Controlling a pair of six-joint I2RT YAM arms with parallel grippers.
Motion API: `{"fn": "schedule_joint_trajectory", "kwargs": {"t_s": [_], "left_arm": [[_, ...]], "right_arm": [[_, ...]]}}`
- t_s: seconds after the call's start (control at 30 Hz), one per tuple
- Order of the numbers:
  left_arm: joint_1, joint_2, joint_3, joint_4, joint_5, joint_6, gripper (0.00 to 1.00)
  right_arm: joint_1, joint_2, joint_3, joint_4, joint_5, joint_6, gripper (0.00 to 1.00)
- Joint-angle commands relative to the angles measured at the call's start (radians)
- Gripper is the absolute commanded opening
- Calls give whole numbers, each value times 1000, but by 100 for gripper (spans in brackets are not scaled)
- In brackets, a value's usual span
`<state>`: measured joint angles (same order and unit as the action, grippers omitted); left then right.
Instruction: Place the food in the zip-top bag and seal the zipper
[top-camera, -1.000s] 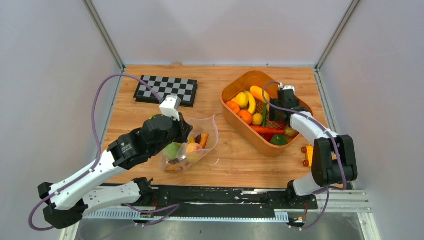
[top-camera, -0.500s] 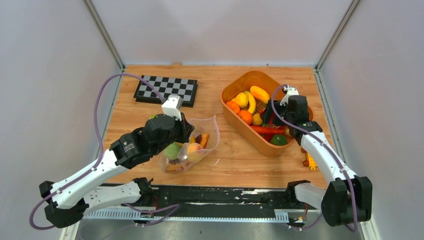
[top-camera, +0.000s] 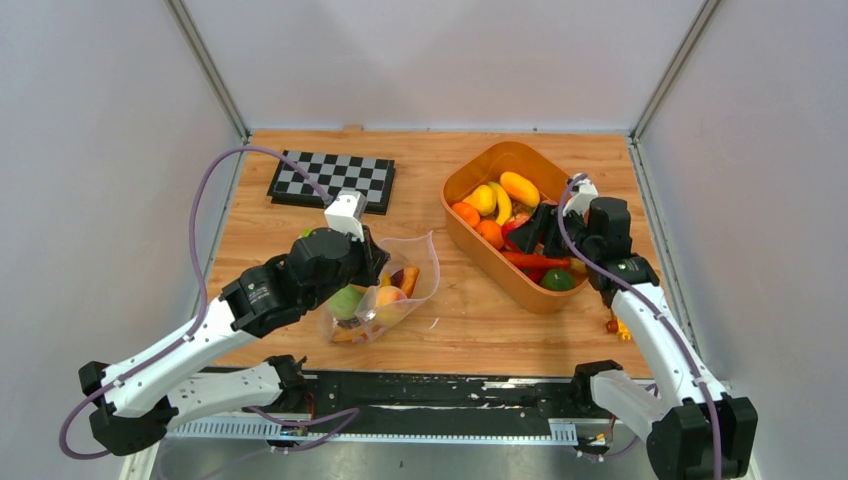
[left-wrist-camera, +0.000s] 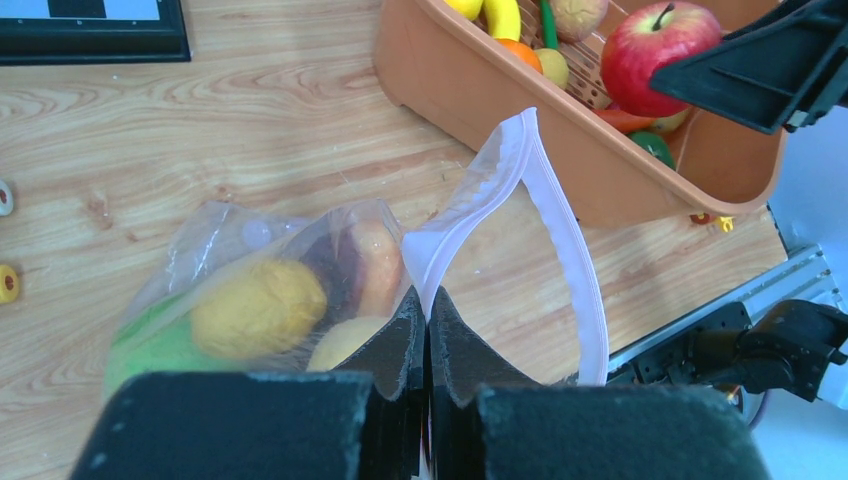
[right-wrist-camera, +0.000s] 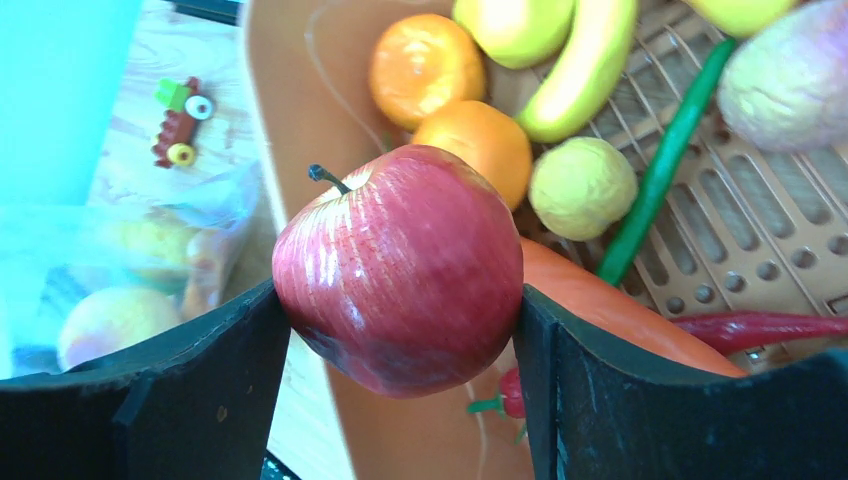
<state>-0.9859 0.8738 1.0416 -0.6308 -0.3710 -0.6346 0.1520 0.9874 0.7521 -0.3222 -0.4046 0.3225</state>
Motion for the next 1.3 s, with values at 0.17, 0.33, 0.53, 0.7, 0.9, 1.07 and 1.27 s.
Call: {"fn": "schedule_joint_trajectory", "kwargs": {"t_s": [0.17, 0.33, 0.53, 0.7, 0.9, 1.07, 1.27], "left_arm": [[3, 6, 14, 55, 5, -14, 4], [3, 18, 15, 67, 19, -15, 4], [3, 19, 6, 77, 29, -26, 4], [3, 12, 5, 74, 28, -28, 4], [3, 10, 8, 67, 38, -24, 4], [3, -4, 9, 68, 38, -16, 4], [3, -34, -3, 72, 15, -15, 4]], "right_arm": [[15, -83, 75, 40, -318, 48, 48], [67, -91, 90, 87, -454, 95, 48], [234, -87, 150, 114, -438, 81, 49], [414, -29, 242, 96, -359, 27, 49], [615, 45, 340, 32, -112, -51, 49], [737, 128, 430, -83, 168, -121, 49], [777, 185, 479, -157, 272, -189, 52]]}}
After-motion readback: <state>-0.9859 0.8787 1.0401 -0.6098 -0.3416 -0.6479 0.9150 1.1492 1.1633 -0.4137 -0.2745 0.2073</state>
